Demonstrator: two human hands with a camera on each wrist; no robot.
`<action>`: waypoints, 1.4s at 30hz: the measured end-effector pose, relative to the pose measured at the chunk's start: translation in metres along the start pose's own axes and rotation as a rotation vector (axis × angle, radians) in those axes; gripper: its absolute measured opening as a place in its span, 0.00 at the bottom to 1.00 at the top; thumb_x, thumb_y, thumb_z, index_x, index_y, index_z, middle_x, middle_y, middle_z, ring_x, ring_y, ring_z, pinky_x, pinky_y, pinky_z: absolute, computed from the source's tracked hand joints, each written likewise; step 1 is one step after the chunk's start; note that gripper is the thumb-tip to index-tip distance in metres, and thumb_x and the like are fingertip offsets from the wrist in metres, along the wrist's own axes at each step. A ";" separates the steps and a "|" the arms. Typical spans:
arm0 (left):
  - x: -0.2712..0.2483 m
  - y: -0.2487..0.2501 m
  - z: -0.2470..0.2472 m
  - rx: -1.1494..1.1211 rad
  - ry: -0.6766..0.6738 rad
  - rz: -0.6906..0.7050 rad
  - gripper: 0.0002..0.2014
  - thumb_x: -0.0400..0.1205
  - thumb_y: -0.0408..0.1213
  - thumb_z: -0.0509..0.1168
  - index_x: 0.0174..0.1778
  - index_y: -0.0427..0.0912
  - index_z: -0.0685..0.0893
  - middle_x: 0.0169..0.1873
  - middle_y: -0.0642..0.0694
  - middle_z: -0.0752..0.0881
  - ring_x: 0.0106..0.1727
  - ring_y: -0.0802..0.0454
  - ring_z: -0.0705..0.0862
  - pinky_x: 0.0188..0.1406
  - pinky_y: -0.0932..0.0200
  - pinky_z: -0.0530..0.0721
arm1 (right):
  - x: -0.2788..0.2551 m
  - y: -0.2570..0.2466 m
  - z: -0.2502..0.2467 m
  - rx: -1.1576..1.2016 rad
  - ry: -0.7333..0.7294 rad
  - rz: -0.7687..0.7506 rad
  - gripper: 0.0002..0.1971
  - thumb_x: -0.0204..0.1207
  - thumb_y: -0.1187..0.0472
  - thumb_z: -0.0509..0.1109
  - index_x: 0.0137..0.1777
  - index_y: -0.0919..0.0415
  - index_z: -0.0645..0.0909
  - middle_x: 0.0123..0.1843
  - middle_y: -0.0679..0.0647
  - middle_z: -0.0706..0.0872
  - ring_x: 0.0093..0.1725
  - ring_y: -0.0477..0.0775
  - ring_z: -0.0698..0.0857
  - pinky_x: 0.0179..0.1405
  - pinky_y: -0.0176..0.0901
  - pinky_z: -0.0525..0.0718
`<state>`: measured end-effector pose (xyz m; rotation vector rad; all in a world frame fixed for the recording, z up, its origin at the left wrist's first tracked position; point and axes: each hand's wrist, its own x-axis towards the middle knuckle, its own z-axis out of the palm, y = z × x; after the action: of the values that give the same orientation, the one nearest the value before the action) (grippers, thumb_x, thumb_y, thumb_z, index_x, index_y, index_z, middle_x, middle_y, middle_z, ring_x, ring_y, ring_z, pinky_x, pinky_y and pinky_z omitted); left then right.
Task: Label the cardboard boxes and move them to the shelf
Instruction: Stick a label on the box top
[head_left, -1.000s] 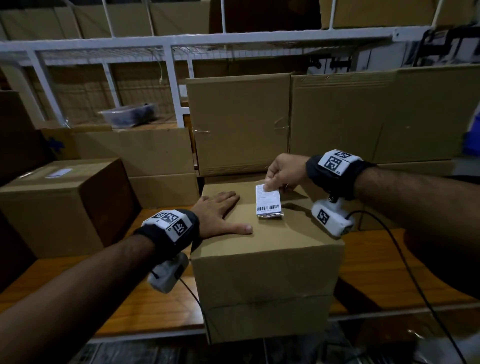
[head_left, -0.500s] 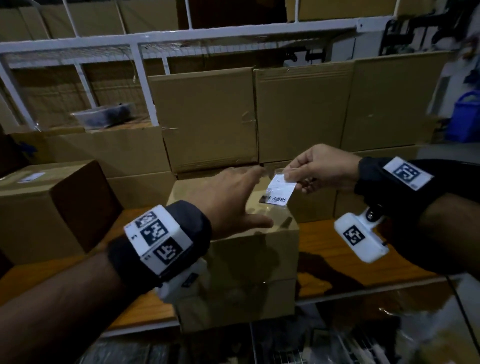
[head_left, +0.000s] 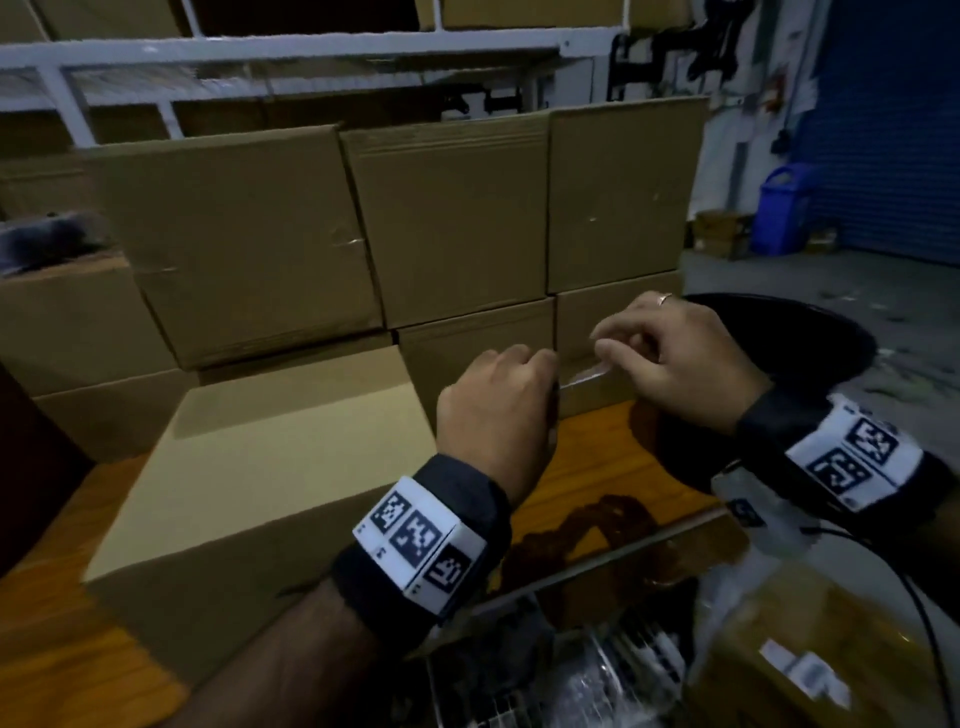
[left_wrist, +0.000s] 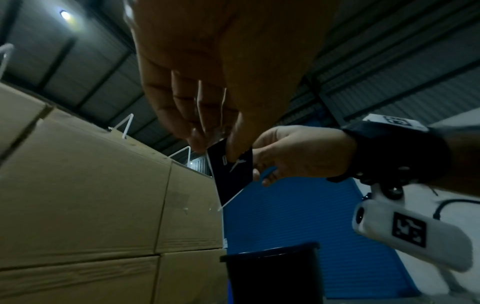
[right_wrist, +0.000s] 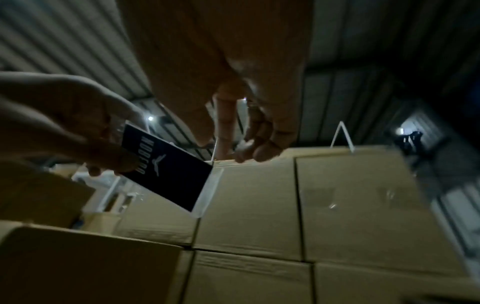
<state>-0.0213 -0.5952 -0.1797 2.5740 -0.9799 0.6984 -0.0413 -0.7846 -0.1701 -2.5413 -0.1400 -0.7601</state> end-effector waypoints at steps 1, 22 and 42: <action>0.005 0.004 0.006 -0.031 0.010 -0.003 0.07 0.83 0.44 0.62 0.56 0.50 0.78 0.50 0.53 0.80 0.51 0.53 0.77 0.46 0.53 0.83 | -0.005 0.005 -0.006 -0.016 -0.006 -0.063 0.06 0.79 0.58 0.70 0.52 0.52 0.87 0.48 0.45 0.83 0.49 0.40 0.81 0.47 0.27 0.75; 0.169 0.120 0.143 -0.359 -0.055 0.019 0.06 0.80 0.40 0.66 0.51 0.47 0.84 0.49 0.46 0.85 0.52 0.44 0.82 0.48 0.48 0.82 | 0.019 0.198 -0.079 -0.355 0.082 -0.052 0.04 0.69 0.68 0.77 0.42 0.60 0.89 0.42 0.57 0.89 0.44 0.60 0.84 0.45 0.44 0.78; 0.191 0.109 0.168 -0.235 -0.312 -0.071 0.13 0.78 0.41 0.71 0.58 0.50 0.85 0.54 0.43 0.87 0.57 0.41 0.84 0.57 0.47 0.84 | 0.036 0.224 -0.064 -0.375 -0.267 0.145 0.09 0.77 0.62 0.70 0.55 0.55 0.88 0.54 0.53 0.88 0.56 0.56 0.84 0.58 0.50 0.82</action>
<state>0.0841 -0.8497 -0.2067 2.5357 -0.9872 0.1514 0.0083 -1.0135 -0.1977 -2.9617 0.1106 -0.4181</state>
